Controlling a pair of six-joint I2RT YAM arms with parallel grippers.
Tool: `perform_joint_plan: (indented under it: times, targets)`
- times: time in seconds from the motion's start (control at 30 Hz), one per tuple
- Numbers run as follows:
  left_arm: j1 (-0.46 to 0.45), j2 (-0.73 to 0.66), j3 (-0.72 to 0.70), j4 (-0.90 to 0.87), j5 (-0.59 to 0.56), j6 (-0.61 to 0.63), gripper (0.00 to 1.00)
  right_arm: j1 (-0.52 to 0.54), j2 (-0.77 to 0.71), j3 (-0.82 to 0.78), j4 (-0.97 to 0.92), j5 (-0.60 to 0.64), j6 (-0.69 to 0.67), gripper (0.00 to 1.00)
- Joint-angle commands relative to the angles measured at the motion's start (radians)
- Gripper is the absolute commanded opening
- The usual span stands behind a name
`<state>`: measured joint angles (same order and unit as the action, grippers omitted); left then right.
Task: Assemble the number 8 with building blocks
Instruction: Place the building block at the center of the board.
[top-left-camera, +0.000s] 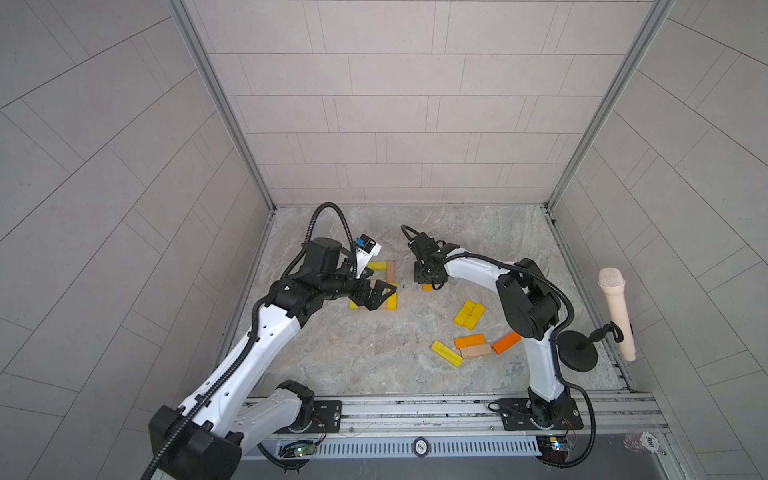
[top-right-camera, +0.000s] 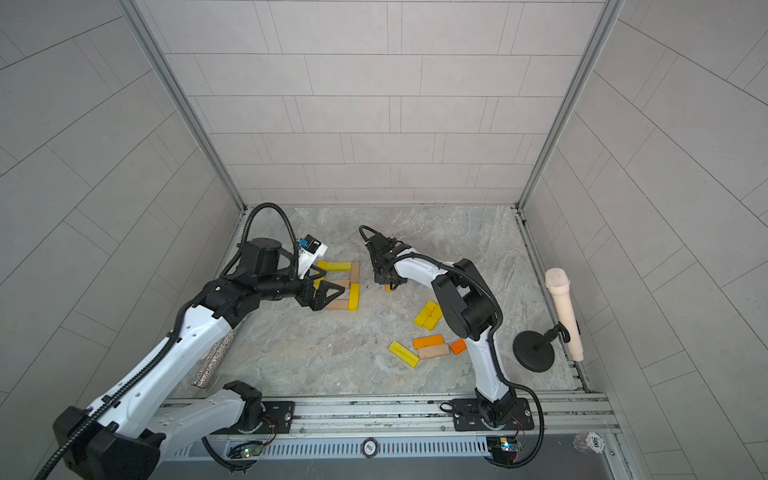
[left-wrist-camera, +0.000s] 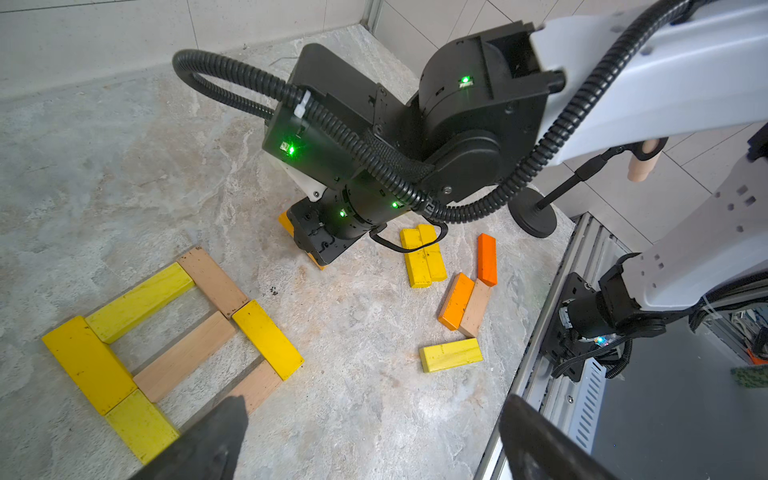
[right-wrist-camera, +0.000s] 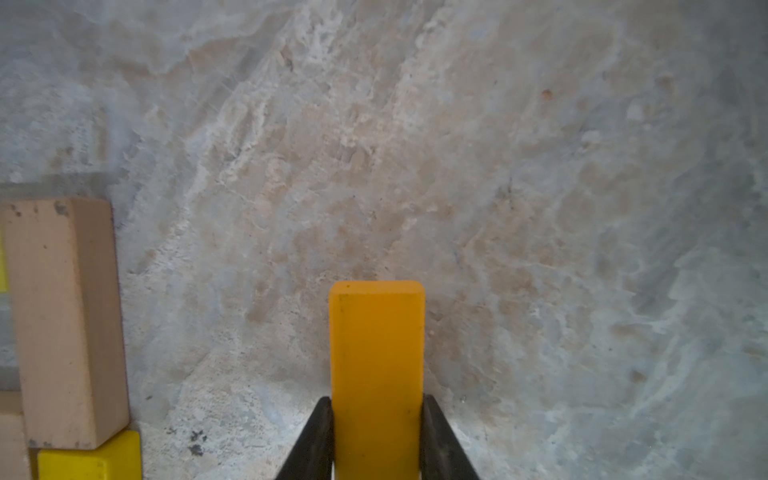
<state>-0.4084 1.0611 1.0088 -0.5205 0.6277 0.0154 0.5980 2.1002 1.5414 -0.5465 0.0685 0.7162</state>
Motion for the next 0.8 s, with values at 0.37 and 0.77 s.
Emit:
perform_joint_plan:
  times: [0.37, 0.77]
  targets:
    - [-0.005, -0.016, -0.014, 0.021, 0.006, 0.003, 1.0, 0.015, 0.058, 0.047, -0.032, 0.02, 0.035, 0.38]
    - [-0.004, -0.014, -0.018, 0.026, 0.003, 0.005, 1.0, 0.015, 0.033, 0.062, -0.051, 0.029, 0.029, 0.59]
